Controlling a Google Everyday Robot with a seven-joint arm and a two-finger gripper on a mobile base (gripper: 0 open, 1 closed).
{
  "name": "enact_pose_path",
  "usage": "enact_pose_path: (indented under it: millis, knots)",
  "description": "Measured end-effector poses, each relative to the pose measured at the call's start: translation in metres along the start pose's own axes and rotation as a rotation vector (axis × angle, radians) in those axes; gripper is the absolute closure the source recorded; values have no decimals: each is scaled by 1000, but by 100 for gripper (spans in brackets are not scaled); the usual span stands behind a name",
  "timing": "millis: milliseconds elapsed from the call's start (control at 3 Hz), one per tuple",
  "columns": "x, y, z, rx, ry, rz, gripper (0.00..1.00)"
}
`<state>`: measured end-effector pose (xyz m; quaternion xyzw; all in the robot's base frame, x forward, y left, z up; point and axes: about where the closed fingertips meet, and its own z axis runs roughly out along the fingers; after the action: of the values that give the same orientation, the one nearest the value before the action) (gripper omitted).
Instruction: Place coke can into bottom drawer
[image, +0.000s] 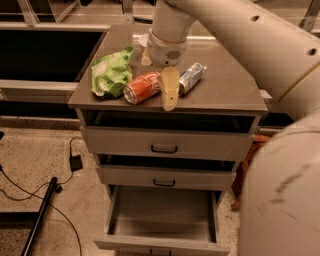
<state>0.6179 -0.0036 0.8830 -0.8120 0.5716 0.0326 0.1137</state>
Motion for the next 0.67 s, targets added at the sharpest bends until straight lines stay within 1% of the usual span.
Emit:
enact_pose_path:
  millis: [333,667]
  knots:
    - [-2,-20,22,-15,7,1,0]
    - [-4,-34,38,-24,11,7,16]
